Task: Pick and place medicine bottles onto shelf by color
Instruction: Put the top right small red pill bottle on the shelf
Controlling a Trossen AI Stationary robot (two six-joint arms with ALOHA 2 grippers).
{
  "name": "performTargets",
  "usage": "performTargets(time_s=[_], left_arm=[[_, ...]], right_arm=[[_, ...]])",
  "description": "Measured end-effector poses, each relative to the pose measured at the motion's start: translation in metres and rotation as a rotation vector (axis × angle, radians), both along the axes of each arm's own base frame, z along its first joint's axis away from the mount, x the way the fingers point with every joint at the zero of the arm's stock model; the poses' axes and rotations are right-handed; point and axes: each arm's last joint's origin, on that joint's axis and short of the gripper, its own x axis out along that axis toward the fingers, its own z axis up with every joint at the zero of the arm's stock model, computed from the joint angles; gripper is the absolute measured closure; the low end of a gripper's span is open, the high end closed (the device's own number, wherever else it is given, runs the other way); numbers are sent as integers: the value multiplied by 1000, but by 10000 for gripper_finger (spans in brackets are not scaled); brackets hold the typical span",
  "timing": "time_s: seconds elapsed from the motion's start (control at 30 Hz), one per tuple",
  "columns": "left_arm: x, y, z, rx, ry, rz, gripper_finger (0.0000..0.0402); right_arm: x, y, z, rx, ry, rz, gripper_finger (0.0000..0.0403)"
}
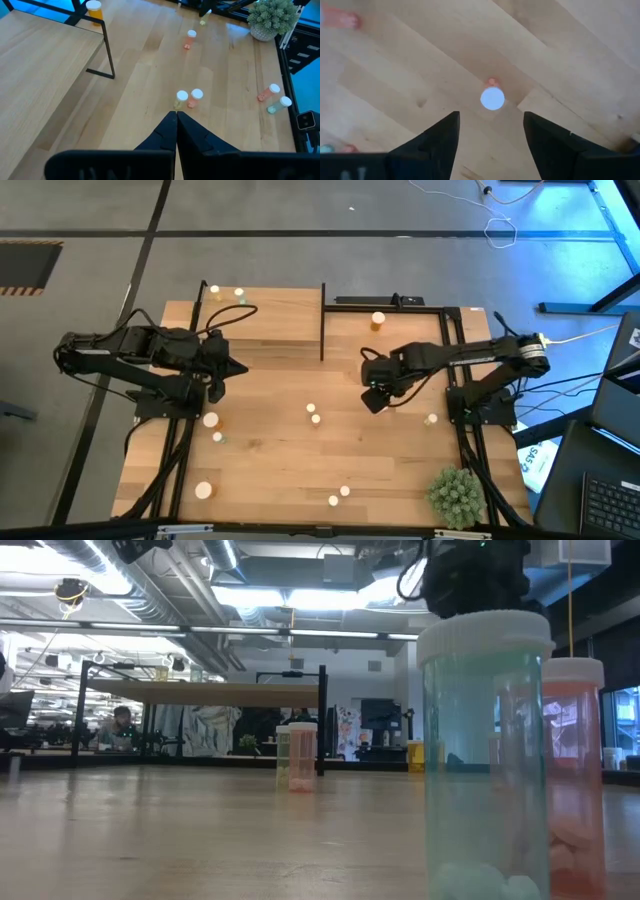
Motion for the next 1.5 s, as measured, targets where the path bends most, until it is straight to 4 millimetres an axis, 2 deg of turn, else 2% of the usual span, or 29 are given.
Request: performTargets(time_s=[0.3,0.57,1.03,1.5], left_arm=[[0,0,0,0,0,0,401],[0,0,0,0,0,0,401],[0,0,0,0,0,0,401],[0,0,0,0,0,0,401]], right_arm=[[10,2,-16,27,27,40,181],[3,3,-49,69,52,35,181],[0,3,-69,75,36,33,181],[1,2,-73,65,51,34,181]])
